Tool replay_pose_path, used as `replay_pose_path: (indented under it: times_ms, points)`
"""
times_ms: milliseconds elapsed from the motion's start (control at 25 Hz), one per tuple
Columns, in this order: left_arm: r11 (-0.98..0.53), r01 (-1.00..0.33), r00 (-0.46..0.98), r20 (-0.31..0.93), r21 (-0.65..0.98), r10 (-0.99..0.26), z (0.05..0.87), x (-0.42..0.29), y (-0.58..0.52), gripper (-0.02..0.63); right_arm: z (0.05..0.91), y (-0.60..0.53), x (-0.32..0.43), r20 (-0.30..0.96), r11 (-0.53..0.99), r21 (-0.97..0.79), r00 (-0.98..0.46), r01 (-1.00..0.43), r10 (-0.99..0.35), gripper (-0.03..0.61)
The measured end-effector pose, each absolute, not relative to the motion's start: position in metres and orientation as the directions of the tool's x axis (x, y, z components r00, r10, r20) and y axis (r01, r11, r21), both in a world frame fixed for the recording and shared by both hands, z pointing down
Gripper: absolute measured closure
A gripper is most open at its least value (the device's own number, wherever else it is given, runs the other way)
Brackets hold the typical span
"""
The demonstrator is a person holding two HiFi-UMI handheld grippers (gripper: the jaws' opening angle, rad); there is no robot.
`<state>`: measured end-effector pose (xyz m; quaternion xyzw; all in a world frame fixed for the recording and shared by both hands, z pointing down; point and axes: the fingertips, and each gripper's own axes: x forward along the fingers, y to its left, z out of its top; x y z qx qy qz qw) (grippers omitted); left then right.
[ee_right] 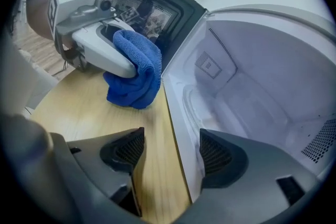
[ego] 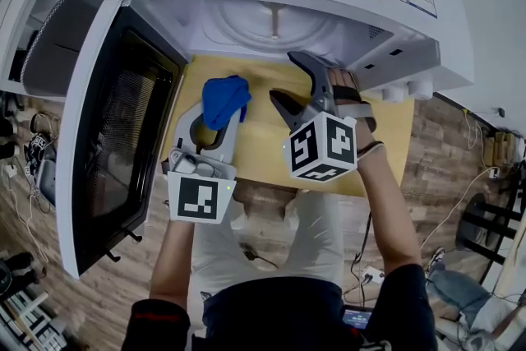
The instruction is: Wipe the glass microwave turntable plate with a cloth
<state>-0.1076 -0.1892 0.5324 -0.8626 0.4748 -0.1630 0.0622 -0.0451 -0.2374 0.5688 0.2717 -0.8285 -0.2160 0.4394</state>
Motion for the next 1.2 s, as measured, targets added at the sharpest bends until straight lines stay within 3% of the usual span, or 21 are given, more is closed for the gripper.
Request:
replay_pose_path:
  times_ms: [1200]
  points:
    - [-0.519, -0.809, 0.469, 0.228, -0.277, -0.853, 0.532, -0.112, -0.194, 0.552, 0.572, -0.258, -0.046, 0.566, 0.687, 0.685, -0.415, -0.243, -0.712, 0.276]
